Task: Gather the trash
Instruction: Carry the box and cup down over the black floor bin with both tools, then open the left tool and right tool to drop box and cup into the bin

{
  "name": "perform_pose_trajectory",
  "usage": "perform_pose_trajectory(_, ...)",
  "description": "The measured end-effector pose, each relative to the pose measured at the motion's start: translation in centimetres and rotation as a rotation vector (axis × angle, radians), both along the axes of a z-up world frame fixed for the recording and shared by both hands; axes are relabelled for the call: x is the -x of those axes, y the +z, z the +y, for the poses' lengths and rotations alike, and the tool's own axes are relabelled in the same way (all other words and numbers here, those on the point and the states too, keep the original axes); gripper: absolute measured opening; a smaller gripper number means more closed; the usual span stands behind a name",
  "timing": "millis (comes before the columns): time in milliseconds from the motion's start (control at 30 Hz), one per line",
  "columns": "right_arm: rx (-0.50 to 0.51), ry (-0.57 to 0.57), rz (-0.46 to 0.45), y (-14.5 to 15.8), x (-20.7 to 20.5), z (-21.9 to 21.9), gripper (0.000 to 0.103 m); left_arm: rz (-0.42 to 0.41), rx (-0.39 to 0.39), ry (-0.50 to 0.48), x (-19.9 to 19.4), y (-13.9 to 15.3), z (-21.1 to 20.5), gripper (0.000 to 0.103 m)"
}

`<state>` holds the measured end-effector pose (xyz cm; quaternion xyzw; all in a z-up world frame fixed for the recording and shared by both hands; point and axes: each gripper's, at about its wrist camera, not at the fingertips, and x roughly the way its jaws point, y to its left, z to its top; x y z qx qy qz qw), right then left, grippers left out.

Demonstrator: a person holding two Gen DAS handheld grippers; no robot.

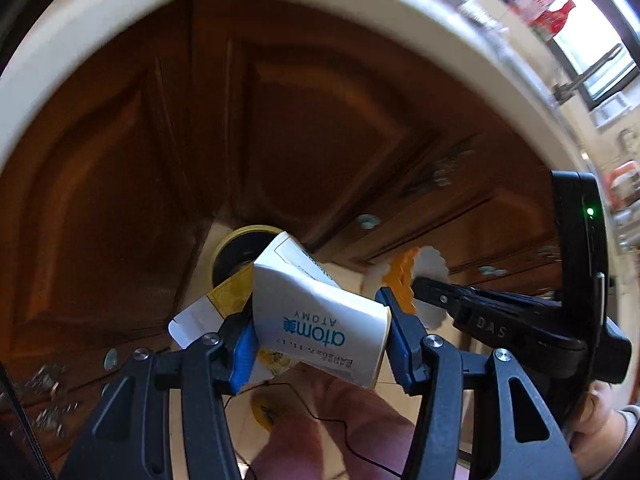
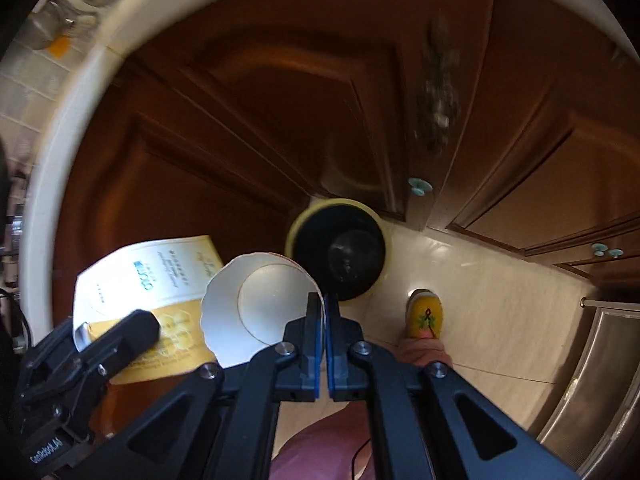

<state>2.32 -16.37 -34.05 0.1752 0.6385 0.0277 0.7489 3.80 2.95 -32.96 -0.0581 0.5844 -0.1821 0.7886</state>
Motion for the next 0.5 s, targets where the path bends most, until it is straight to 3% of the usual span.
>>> perform_pose_trajectory(333,0.049,0.018,0.066,-13.7,-4.0,1.1,0.002,0.036,-0.099,0.016,-4.6,-14.0,-0.2,0.055)
perform_pose_trajectory(500,0.062,0.047,0.095,-18.7,-6.3,2.4,0.004,0.039,-0.138,0.017,-6.3,-18.8,-0.4,0.071)
